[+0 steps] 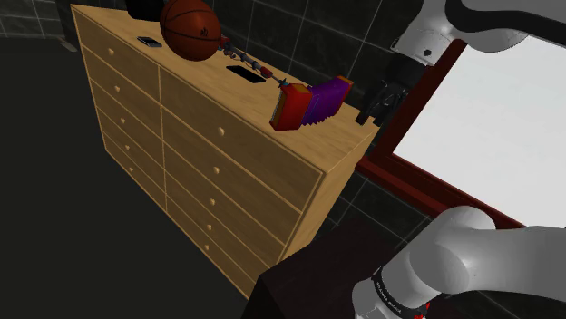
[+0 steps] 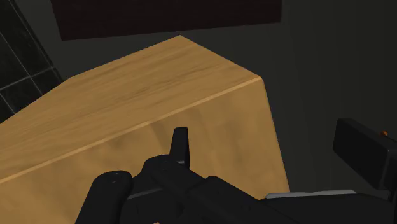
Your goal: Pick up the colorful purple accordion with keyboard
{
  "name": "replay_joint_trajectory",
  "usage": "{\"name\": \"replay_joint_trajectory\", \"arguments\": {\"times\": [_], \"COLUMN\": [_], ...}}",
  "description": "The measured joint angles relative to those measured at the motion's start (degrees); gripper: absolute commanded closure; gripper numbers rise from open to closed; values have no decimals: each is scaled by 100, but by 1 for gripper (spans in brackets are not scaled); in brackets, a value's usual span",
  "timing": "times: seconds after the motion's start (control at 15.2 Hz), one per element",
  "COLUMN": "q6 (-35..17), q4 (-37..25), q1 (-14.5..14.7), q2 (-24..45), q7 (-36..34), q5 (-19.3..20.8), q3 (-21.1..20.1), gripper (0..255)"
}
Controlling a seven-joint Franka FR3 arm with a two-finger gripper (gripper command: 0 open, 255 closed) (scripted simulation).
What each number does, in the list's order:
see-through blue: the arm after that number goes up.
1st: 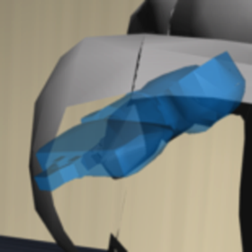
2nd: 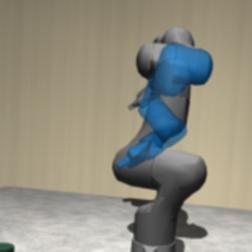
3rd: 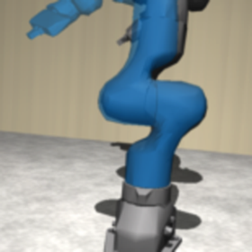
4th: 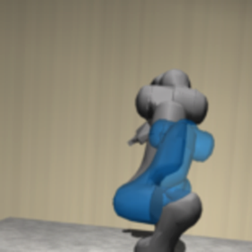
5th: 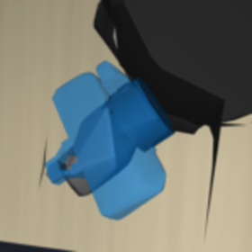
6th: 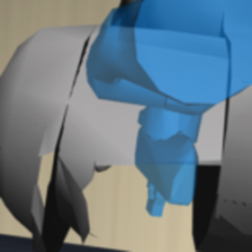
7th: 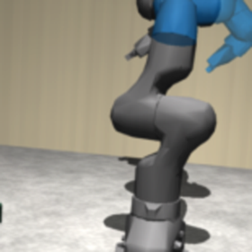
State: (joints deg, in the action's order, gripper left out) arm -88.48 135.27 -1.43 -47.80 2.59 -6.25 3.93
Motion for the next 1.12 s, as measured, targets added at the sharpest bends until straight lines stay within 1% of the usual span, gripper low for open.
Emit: {"name": "replay_joint_trajectory", "arguments": {"times": [0.13, 0.33, 0.53, 0.66, 0.86, 0.92, 1.12], "q6": [-64, -359, -620, -798, -903, -916, -988], "q4": [-59, -346, -812, -1114, -1595, -1847, -2406], "q1": [-35, -244, -510, -690, -948, -1024, -1267], "q2": [109, 627, 1291, 1743, 2302, 2563, 3206], "q7": [-136, -910, -1786, -2372, -3282, -3607, -4471], "q5": [-27, -122, -131, -90, 24, 74, 278], "q3": [-61, -357, -624, -778, -972, -1049, -1141], "gripper": [0, 0, 0, 0, 0, 0, 0]}}
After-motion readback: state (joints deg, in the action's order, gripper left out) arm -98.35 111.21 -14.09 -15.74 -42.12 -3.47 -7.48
